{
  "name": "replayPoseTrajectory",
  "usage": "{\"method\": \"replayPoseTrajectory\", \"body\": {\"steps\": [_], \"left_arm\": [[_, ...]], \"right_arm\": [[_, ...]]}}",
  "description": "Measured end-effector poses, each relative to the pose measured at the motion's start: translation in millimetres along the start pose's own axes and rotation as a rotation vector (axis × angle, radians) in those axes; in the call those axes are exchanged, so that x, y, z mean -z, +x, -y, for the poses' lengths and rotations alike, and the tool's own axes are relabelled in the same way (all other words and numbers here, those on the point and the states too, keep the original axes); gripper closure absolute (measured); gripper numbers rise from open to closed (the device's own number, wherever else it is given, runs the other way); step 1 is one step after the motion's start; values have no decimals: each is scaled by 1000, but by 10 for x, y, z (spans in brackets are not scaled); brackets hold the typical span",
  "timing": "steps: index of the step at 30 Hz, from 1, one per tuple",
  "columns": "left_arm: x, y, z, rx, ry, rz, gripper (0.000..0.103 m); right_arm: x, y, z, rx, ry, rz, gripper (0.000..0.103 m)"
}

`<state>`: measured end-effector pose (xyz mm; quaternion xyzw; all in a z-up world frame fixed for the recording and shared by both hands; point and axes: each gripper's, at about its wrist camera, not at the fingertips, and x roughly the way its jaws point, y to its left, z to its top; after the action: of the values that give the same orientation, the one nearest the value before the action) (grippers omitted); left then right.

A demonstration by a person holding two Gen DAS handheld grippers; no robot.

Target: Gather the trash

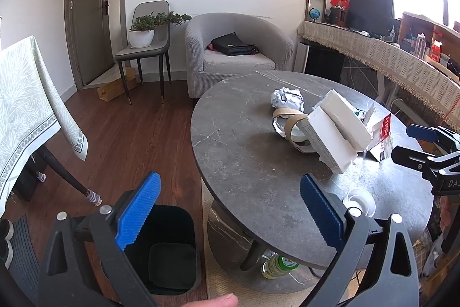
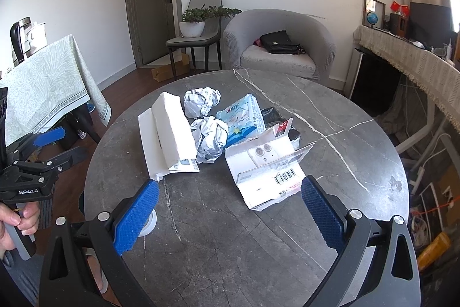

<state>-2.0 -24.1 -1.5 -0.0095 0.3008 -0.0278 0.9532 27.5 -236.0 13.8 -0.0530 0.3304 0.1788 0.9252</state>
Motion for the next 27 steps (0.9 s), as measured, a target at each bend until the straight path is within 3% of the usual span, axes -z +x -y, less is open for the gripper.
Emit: {"method": "replayPoseTrajectory", "body": {"steps": [13,21,27], "left_arm": [[-51,57,110,21,-10,-7,3],[-158,99,211,108,-78,-1,8],[-217,257,368,224,-155,-47,23]], "right_arm": [[4,42,51,26,-10,-25,3],[-17,29,154,31,-8,-20,3],[-18,36,248,47,-7,-23,3]]}}
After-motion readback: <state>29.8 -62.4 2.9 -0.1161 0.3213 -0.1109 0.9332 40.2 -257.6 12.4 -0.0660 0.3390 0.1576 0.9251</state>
